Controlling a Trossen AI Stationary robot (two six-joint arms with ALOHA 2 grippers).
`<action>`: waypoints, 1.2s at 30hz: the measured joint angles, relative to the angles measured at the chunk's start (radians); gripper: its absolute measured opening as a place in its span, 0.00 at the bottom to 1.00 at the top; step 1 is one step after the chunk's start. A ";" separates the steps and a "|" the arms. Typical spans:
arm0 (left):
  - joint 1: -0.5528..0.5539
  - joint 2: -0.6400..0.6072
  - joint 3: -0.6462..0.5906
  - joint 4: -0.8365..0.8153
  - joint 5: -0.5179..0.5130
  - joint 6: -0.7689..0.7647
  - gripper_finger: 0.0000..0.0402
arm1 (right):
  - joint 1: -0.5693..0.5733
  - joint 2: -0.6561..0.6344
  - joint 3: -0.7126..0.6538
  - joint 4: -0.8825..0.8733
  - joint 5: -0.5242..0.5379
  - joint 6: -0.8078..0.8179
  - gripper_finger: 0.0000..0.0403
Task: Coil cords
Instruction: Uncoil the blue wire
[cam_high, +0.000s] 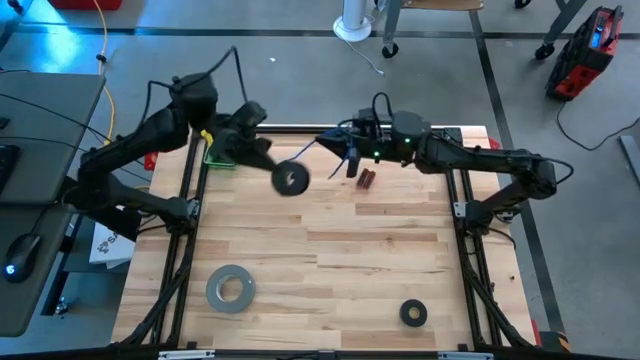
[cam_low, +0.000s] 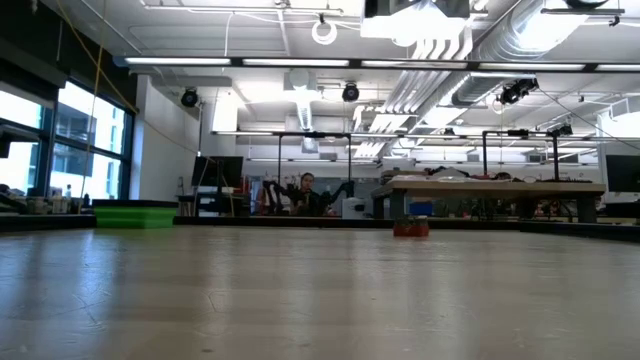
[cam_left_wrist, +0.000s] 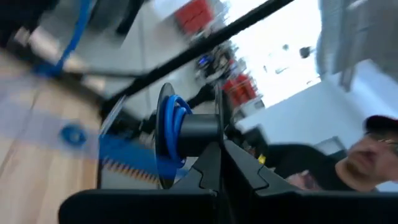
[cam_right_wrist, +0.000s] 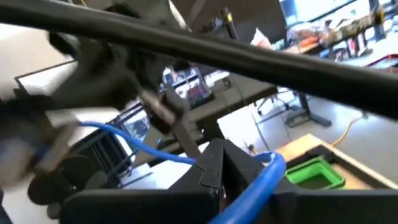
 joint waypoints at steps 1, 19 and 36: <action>0.003 0.012 0.000 0.065 -0.010 -0.027 0.00 | 0.003 0.010 0.000 -0.002 0.000 0.014 0.00; 0.238 -0.021 0.000 -0.225 -0.072 0.090 0.00 | 0.144 -0.007 0.000 0.007 -0.055 0.031 0.00; -0.033 -0.057 0.000 -0.309 0.047 -0.030 0.00 | 0.027 -0.069 0.000 0.009 0.109 -0.080 0.00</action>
